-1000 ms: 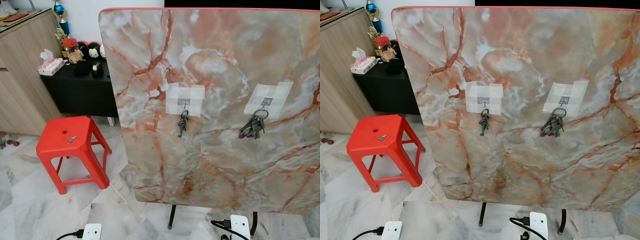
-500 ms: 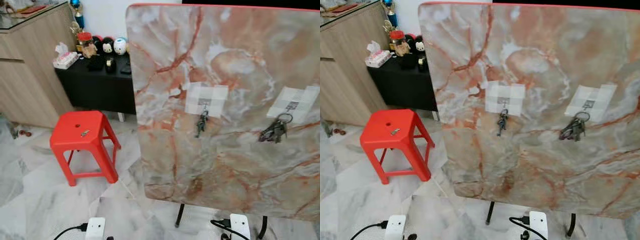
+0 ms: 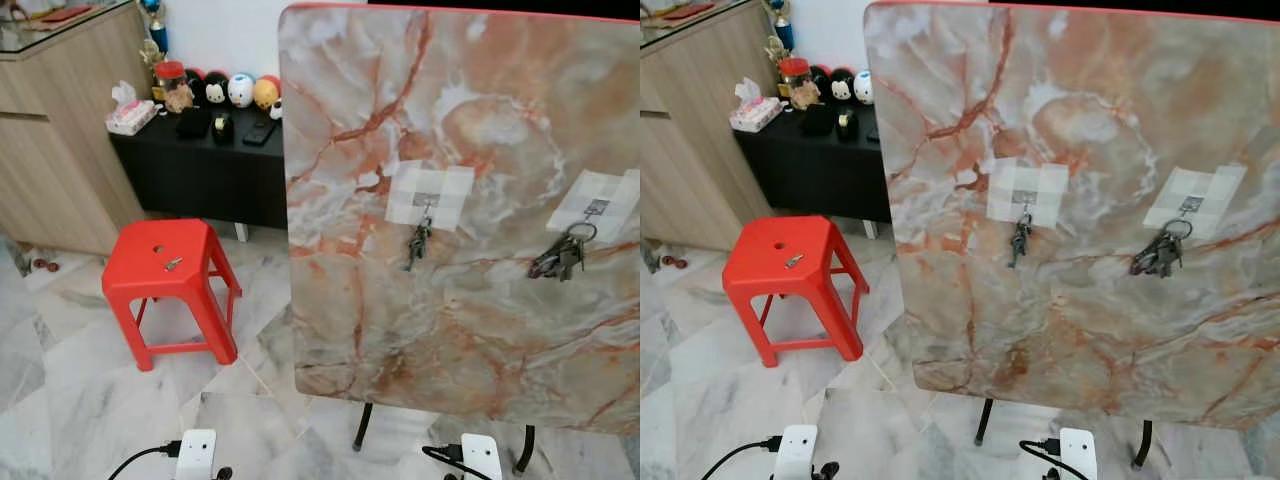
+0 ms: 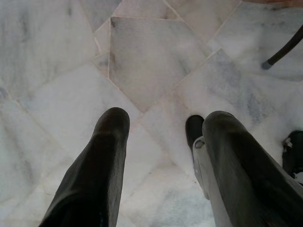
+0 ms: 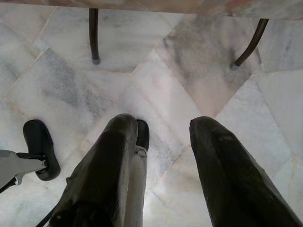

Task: Hang keys on a hook

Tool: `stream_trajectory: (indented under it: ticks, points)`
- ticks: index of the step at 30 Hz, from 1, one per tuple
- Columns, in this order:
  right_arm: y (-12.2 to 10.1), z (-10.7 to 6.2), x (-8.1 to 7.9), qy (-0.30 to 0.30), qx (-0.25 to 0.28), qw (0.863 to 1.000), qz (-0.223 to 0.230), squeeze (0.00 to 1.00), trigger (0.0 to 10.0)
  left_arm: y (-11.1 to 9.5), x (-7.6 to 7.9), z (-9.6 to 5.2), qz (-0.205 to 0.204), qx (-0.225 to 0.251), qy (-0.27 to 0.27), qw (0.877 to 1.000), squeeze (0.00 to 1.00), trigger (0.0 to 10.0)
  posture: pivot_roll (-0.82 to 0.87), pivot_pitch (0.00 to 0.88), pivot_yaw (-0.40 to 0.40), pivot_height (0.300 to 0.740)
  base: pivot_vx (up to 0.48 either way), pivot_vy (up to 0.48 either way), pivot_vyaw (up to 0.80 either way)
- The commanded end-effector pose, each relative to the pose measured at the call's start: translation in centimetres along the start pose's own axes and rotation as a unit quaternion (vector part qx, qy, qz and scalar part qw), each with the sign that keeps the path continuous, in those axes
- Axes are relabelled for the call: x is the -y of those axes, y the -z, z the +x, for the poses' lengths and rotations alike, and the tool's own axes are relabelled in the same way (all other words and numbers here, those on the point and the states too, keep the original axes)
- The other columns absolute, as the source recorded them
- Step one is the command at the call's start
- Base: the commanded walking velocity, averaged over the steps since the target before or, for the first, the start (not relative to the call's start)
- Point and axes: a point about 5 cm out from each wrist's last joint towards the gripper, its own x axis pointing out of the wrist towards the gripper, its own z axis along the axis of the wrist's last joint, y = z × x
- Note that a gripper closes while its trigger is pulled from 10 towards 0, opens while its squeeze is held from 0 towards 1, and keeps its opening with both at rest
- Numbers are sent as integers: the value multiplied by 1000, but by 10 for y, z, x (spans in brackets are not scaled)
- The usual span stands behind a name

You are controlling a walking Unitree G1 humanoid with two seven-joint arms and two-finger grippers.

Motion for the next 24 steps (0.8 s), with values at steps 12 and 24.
stream_trajectory:
  ticks: [12, 24]
  points:
    - [4, 0, 2, 0, -7, 1000, -5, 0, 10000, 4, -3, -1, -4, -8, 0, 1000, 0, 10000, -18, 0, -13, 740, 0, 253, 0]
    - [4, 0, 2, -1, -7, 1000, -6, 0, 10000, 4, -3, -1, -4, -8, 1, 1000, 0, 10000, -17, 0, -14, 740, 0, 257, 0]
